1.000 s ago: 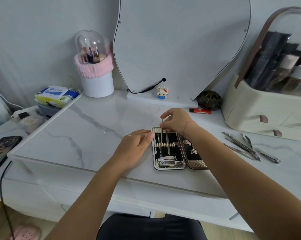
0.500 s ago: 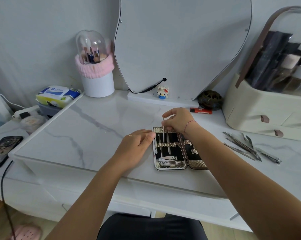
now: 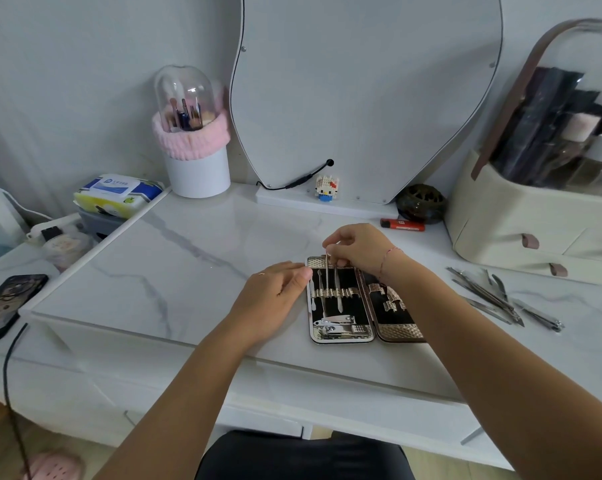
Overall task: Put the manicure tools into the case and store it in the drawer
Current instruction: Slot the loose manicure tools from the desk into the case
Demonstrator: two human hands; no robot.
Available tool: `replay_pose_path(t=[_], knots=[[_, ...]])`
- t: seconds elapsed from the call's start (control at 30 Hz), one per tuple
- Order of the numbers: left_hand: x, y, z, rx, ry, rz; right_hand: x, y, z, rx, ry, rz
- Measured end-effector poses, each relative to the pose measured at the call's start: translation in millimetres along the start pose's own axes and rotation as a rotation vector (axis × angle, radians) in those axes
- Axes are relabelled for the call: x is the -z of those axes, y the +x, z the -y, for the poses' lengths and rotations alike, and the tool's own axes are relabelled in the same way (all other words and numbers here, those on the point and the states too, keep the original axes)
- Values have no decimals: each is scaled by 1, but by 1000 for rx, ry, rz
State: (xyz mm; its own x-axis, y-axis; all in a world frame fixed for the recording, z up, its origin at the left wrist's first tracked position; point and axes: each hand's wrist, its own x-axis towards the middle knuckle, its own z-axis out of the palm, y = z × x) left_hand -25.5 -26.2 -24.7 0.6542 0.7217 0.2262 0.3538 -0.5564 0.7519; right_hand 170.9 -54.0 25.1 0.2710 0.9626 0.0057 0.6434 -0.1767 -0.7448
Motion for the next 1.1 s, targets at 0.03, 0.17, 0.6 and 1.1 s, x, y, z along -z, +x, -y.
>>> replay_pose_path(t=[0.03,0.17,0.6,1.1], knots=[[0,0,1,-7,6,-2,1,-1,-2,12,0,8],[-2,3,6,-9,23,4,8,-4,-4,70,-89,105],[-1,3,5,7,41,17,10,-16,-6,149,-190,154],[1,-1,-3,71,-4,0,112,-127,-76,-187,-313,-225]])
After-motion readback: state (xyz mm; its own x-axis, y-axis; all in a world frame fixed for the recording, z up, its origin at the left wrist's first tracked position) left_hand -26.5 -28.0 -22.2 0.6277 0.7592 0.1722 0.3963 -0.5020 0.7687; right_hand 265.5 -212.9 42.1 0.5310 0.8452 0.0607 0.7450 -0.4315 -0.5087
